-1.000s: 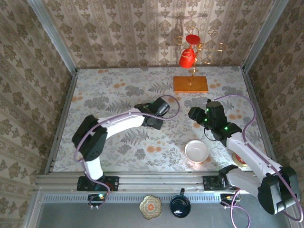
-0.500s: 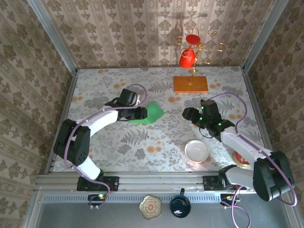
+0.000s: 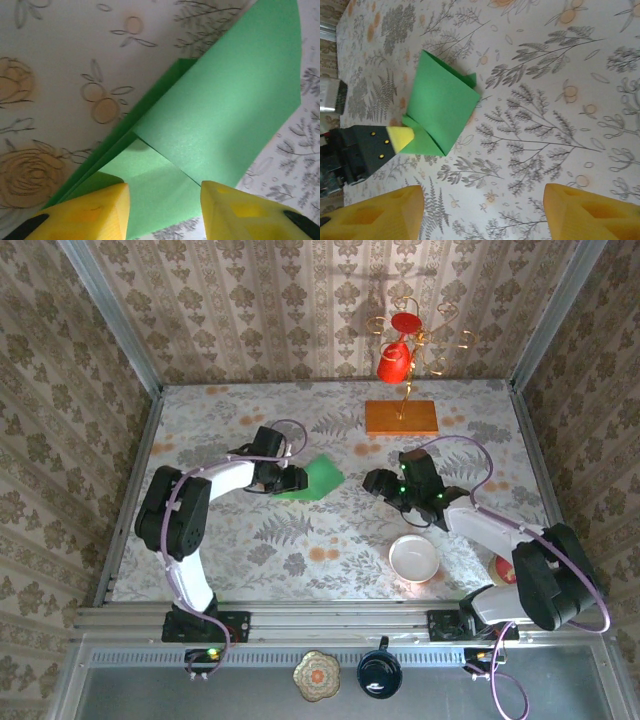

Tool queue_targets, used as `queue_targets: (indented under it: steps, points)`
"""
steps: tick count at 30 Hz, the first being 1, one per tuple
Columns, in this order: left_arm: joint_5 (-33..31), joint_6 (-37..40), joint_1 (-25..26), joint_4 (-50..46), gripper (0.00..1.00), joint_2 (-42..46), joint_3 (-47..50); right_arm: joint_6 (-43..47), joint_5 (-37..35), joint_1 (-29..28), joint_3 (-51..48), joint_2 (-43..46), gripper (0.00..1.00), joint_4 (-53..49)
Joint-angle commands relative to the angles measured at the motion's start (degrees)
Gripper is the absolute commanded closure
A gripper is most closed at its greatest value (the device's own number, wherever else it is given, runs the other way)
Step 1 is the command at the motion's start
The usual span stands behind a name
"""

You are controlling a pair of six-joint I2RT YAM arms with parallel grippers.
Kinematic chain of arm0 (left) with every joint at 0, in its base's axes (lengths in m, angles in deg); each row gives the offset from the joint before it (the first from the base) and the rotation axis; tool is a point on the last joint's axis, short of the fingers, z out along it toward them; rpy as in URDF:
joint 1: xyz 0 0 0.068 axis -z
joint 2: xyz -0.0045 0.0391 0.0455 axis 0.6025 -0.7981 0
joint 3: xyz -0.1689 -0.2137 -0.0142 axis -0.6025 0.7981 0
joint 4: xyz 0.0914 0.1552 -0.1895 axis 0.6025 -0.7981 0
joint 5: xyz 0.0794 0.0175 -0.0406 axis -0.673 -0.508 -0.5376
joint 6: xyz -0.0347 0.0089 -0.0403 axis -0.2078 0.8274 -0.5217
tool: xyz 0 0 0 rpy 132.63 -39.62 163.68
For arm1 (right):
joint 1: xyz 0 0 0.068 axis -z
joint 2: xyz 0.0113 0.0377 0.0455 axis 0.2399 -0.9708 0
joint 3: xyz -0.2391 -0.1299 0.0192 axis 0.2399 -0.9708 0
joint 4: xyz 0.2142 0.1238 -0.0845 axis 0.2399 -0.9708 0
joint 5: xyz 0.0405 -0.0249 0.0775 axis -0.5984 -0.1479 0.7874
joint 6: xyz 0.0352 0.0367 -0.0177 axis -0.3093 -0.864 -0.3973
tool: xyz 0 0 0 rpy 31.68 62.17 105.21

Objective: Fold a paper plane with a square sheet of paper (pick it up from the middle)
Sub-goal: Move the paper to the center of the table.

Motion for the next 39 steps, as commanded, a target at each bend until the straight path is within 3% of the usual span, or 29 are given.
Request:
queue_targets:
  steps: [1, 6, 12, 21, 29, 39]
  points:
    - [0.9, -2.1, -0.5, -0.7, 0.59, -0.9, -1.0, -4.2, -0.6, -1.8, 1.9, -2.6, 0.34, 0.6]
    - [2.1, -9.9, 0.7, 0.5, 0.62, -0.9, 1.4, -11.3, -2.0, -4.6, 2.5, -6.3, 0.35, 1.4]
    - [3.6, -20.1, 6.9, 3.9, 0.62, 0.2, 4.0, -14.0, -3.1, -6.1, 3.0, -8.9, 0.36, 2.5]
    - [-1.1, -14.7, 9.4, 0.9, 0.59, 7.3, 1.1, -15.5, -2.9, -7.4, 2.2, -9.8, 0.37, 3.3]
    - [1.1, -12.3, 9.3, -0.2, 0.59, 1.9, -1.6, -17.8, -1.1, -8.2, 1.4, -12.5, 0.37, 6.4]
    - [0.4, -14.5, 8.1, 0.6, 0.60, -2.1, -0.9, -18.9, 0.0, -8.7, 1.4, -14.0, 0.38, 7.8]
